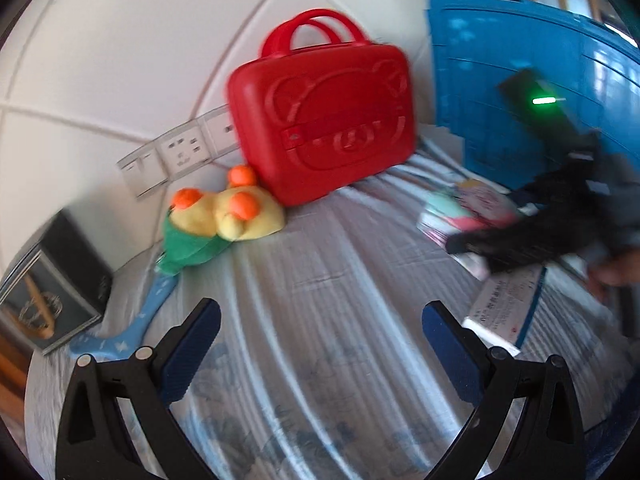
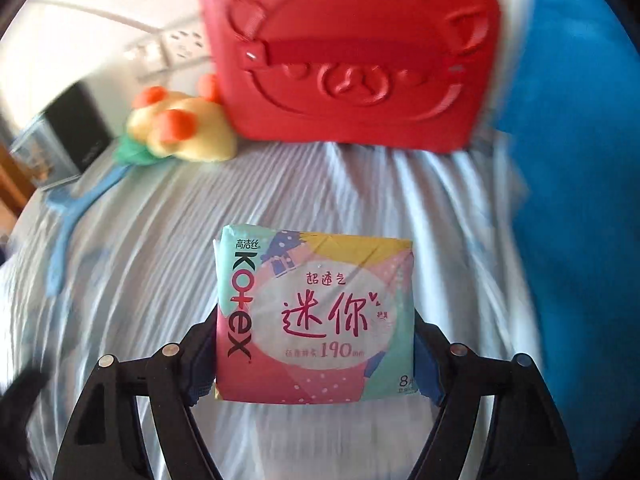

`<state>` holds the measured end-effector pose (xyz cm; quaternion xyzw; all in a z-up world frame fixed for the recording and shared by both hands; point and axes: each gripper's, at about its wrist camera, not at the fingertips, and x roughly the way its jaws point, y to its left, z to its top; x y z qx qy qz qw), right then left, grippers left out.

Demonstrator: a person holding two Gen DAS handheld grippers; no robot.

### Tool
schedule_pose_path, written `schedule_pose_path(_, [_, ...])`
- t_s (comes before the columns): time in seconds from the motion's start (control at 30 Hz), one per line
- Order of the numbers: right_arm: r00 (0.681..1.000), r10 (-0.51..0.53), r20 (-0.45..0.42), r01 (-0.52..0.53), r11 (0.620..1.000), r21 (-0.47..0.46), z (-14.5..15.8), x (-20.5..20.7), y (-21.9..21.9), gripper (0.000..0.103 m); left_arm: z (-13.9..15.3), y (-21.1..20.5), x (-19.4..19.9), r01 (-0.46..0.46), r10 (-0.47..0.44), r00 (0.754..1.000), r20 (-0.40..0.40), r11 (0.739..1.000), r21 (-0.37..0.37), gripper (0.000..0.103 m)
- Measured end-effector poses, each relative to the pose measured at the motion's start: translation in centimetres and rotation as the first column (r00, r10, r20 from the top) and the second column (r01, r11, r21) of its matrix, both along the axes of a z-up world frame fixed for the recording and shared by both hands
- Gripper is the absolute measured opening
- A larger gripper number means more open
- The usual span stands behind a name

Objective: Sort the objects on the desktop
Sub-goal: 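Grasp the Kotex pad pack with the right tool while the left tool grasps the paracetamol box, then carry the pad pack and paracetamol box into the crate and open both tools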

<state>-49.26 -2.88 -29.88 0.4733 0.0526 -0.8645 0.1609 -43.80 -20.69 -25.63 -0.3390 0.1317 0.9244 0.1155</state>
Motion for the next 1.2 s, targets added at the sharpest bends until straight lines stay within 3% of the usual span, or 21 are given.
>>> schedule_pose_path(0.13, [1.0,-0.025,-0.007,0.025,1.0,0.014,2.1,9.9,3.6,0.078,-0.8,3.8,-0.3,0.2,-0.2,0.98,-0.002,0.98,0.004,0.102])
schedule_pose_path(0.2, [0.999,-0.048,0.018,0.048,0.999,0.002,2.2,13.5,5.5,0.078,-2.0,6.7,-1.0,0.316,-0.316,0.949,0.022,0.948,-0.023,0.102])
schedule_pose_path(0.3, [0.996,-0.087,0.034,0.086,0.996,0.018,2.3,17.5,7.0,0.078,-4.6,11.0,-2.2,0.475,-0.471,0.877,0.096,0.88,-0.022,0.102])
schedule_pose_path(0.43, [0.993,-0.103,0.062,0.104,0.995,-0.002,2.1,20.2,7.5,0.078,-7.7,15.0,-2.2,0.604,-0.588,0.791,0.169,0.795,-0.058,0.102])
schedule_pose_path(0.53, [0.993,-0.096,0.066,0.098,0.995,-0.024,2.5,21.1,6.6,0.078,-9.5,16.6,-2.0,0.64,-0.612,0.764,0.204,0.759,-0.123,0.102])
schedule_pose_path(0.63, [0.994,-0.082,0.065,0.085,0.996,-0.038,3.0,21.1,5.8,0.078,-9.9,16.6,-2.5,0.626,-0.597,0.774,0.211,0.772,-0.11,0.102])
schedule_pose_path(0.7, [0.996,-0.072,0.056,0.074,0.997,-0.037,2.9,21.8,6.0,0.078,-10.0,16.4,-2.7,0.595,-0.566,0.798,0.206,0.794,-0.124,0.1])
schedule_pose_path(0.73, [0.996,-0.068,0.049,0.07,0.997,-0.037,2.9,21.7,6.0,0.078,-9.8,16.1,-3.1,0.588,-0.56,0.799,0.22,0.804,-0.091,0.079])
schedule_pose_path(0.77, [0.997,-0.065,0.041,0.066,0.997,-0.04,3.3,21.8,5.9,0.078,-9.8,15.8,-3.3,0.58,-0.553,0.8,0.234,0.813,-0.06,0.072])
schedule_pose_path(0.83, [0.998,-0.063,0.024,0.064,0.997,-0.039,3.7,22.1,6.1,0.078,-9.6,15.2,-3.9,0.514,-0.489,0.838,0.241,0.856,-0.051,0.071])
schedule_pose_path(0.97, [0.998,-0.062,-0.015,0.062,0.998,-0.033,4.9,22.6,6.1,0.078,-8.6,14.2,-3.0,0.459,-0.437,0.874,0.213,0.886,-0.065,0.071])
schedule_pose_path(1.2, [0.996,-0.05,-0.072,0.043,0.995,-0.095,8.4,24.2,6.2,0.078,-0.8,11.9,3.1,0.438,-0.436,0.898,0.054,0.898,-0.033,0.071])
